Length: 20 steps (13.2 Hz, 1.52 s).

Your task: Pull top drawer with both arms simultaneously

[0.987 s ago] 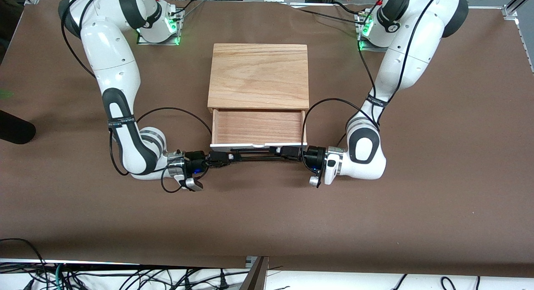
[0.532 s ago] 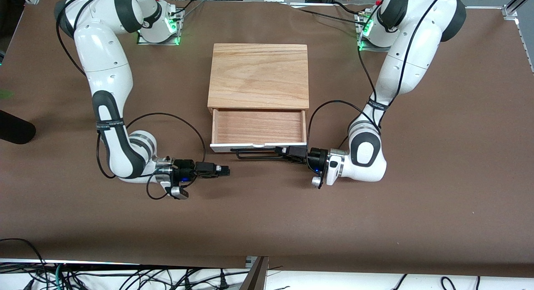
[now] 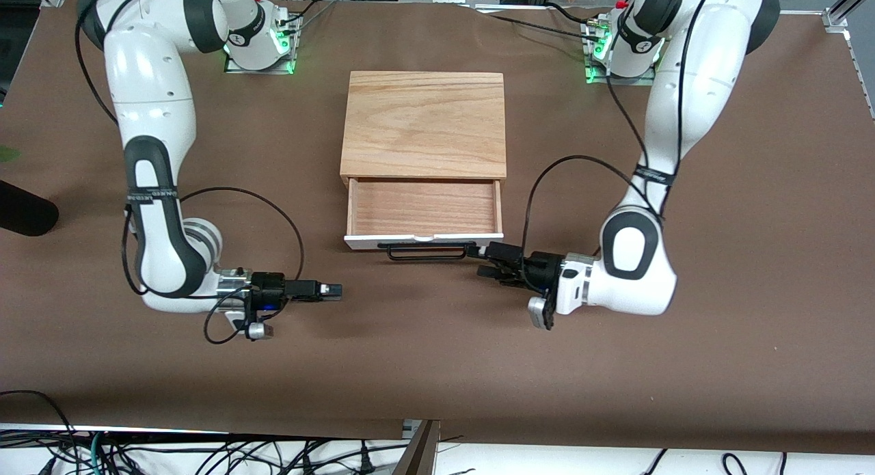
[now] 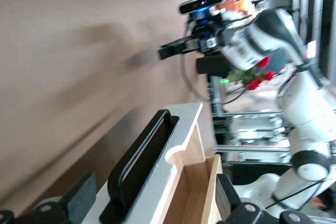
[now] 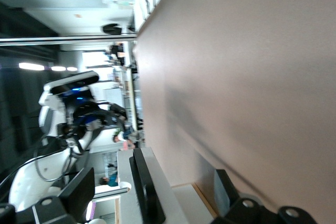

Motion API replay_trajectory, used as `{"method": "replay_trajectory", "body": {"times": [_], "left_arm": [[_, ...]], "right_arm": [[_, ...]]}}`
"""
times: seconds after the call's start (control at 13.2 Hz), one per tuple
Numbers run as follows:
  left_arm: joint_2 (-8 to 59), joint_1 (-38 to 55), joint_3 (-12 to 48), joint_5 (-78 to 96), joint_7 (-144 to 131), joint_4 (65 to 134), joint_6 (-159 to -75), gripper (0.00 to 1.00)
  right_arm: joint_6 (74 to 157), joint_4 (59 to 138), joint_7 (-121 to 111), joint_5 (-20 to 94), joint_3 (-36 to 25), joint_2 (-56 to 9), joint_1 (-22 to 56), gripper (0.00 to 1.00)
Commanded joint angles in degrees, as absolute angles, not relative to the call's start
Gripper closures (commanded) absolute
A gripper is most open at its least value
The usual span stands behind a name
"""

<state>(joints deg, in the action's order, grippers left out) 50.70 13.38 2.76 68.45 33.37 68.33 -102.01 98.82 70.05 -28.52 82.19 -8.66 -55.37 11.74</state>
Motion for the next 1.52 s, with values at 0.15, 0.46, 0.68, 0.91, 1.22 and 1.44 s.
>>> {"method": "replay_trajectory", "body": {"times": [0.15, 0.46, 0.68, 0.91, 1.22, 1.44], "left_arm": [[40.5, 13.1, 1.9, 46.3, 23.4, 69.5, -101.3, 0.00], [31.6, 13.0, 1.8, 21.6, 16.1, 70.0, -95.0, 0.00], [25.9, 13.0, 1.5, 8.6, 9.2, 69.7, -85.8, 0.00], [19.4, 13.5, 1.8, -1.1, 7.5, 71.9, -82.2, 0.00], [7.8, 8.2, 1.9, -8.4, 7.9, 82.5, -87.3, 0.00], [0.9, 5.2, 1.6, -3.2, 7.0, 92.4, -94.2, 0.00]], "right_arm": [[100.8, 66.6, -11.6, 58.6, -10.6, -49.5, 12.7, 0.00], [100.1, 66.6, -2.4, 36.0, -10.6, -42.9, 13.1, 0.00], [98.7, 67.8, -2.2, 23.8, -10.5, -37.2, 13.2, 0.00], [98.4, 73.0, -2.6, 6.0, -6.5, -28.4, 12.7, 0.00], [98.4, 80.0, -3.0, -5.2, -5.2, -16.8, 12.0, 0.00], [98.6, 83.9, -1.9, -2.8, -4.3, -11.3, 10.6, 0.00]]}}
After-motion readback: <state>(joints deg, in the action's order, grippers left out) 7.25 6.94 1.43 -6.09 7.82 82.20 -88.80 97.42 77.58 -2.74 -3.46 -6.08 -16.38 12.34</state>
